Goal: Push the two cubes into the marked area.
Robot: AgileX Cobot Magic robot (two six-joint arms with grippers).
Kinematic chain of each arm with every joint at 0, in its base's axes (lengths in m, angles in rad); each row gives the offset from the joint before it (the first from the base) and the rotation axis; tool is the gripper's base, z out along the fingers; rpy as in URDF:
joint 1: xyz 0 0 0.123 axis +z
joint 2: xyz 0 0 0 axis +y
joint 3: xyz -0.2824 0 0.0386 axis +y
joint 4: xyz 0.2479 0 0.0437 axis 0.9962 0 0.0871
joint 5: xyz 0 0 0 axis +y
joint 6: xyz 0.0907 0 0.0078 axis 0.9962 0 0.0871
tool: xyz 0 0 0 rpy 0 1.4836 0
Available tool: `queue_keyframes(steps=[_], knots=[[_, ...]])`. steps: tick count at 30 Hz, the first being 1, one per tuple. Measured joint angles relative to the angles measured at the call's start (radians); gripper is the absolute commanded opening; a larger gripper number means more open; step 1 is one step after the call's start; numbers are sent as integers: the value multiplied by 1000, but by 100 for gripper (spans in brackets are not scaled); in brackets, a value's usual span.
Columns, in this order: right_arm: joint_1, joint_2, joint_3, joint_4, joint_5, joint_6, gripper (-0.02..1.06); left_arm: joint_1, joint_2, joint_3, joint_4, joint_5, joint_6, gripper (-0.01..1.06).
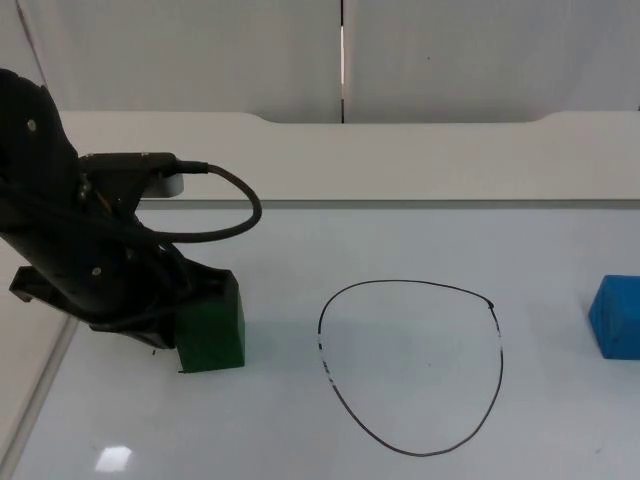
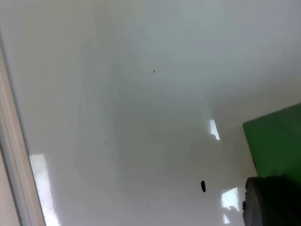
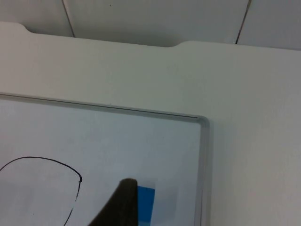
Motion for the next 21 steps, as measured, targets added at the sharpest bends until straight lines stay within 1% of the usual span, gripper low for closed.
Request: queue_keyframes(steps=[9,13,21], knots=[[0,0,0,0,1,0,102,-2,0,0,0,-2,-3,0],[0,0,0,0,1,0,102,-19,0,0,0,-23,-1,0],[0,0,0,0,1,0,102,-28,0,0,0,-25,-1,0]])
